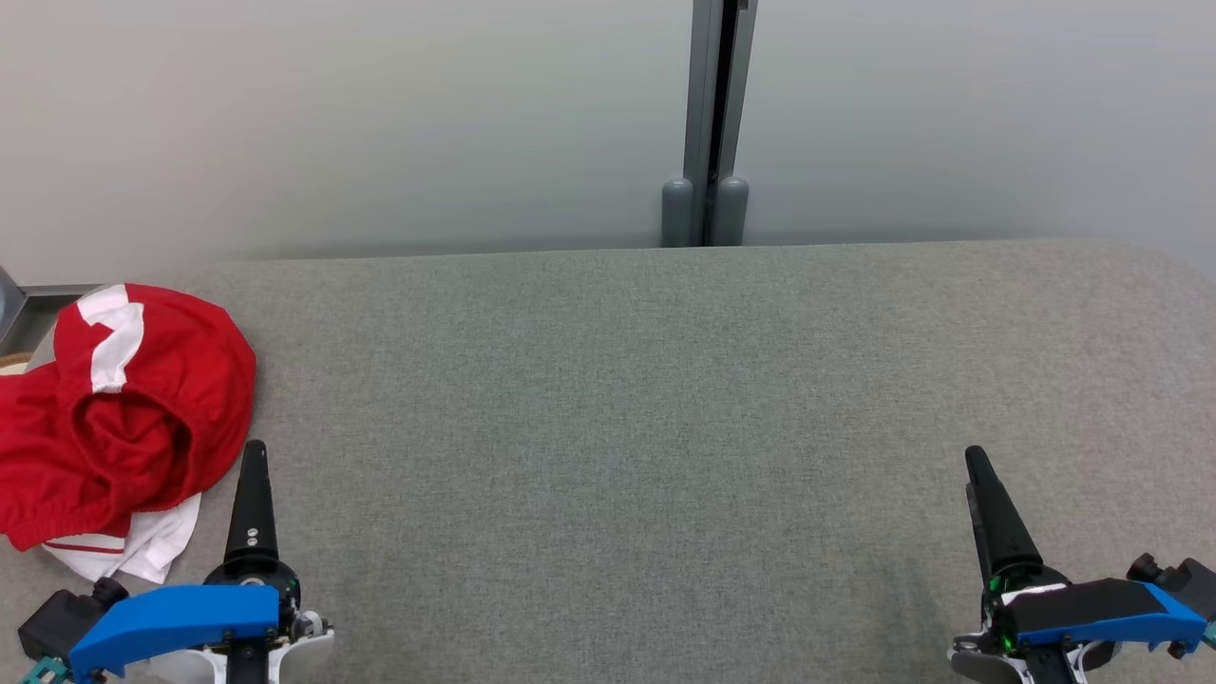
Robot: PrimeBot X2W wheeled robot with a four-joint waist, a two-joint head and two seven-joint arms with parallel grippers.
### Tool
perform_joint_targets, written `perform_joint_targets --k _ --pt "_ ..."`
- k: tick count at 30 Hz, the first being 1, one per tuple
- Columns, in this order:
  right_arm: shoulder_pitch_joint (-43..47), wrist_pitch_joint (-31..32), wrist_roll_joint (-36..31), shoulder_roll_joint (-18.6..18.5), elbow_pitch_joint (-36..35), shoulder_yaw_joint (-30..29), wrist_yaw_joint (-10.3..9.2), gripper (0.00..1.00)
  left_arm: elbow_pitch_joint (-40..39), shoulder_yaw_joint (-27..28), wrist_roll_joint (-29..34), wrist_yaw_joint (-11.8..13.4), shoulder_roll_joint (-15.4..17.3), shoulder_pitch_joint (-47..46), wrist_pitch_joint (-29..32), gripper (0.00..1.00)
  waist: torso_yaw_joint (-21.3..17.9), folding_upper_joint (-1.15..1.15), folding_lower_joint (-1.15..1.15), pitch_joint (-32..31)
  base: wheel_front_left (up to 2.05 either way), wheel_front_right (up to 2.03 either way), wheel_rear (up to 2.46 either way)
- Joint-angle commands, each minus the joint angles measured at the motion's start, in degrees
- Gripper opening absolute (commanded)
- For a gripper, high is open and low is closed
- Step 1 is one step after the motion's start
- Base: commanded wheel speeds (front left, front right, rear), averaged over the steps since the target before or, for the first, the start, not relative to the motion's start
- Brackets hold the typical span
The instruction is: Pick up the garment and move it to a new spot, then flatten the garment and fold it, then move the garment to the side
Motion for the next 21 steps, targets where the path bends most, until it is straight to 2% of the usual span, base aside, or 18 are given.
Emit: perform_joint_targets --k 1,7,8,21 --pt "-0.5 -0.7 -2.3 -0.3 -1.2 0.3 0.13 1.00 -1.5 -0.3 2.7 0.4 0.5 -0.8 -0.7 1.00 0.0 0.00 -0.01 0.0 0.00 0.00 0.00" --pt "-0.3 -1.8 -6.9 -0.3 -1.4 0.6 0.14 1.00 -2.3 -1.2 8.8 1.4 0.5 -0.5 -1.8 1.00 0.1 0.00 -0.01 0.0 0.00 0.00 0.00" --pt "-0.3 -2.4 -10.0 -0.4 -1.4 0.9 0.14 1.00 -2.6 -1.8 12.5 1.9 0.5 -0.3 -2.4 1.00 0.2 0.00 -0.01 -0.1 0.00 0.00 0.00" --pt "0.1 -4.9 -21.3 -0.4 -1.1 1.9 0.17 1.00 -2.6 -3.8 26.7 3.7 0.6 0.3 -4.9 1.00 0.6 0.00 -0.01 -0.2 0.00 0.00 0.00"
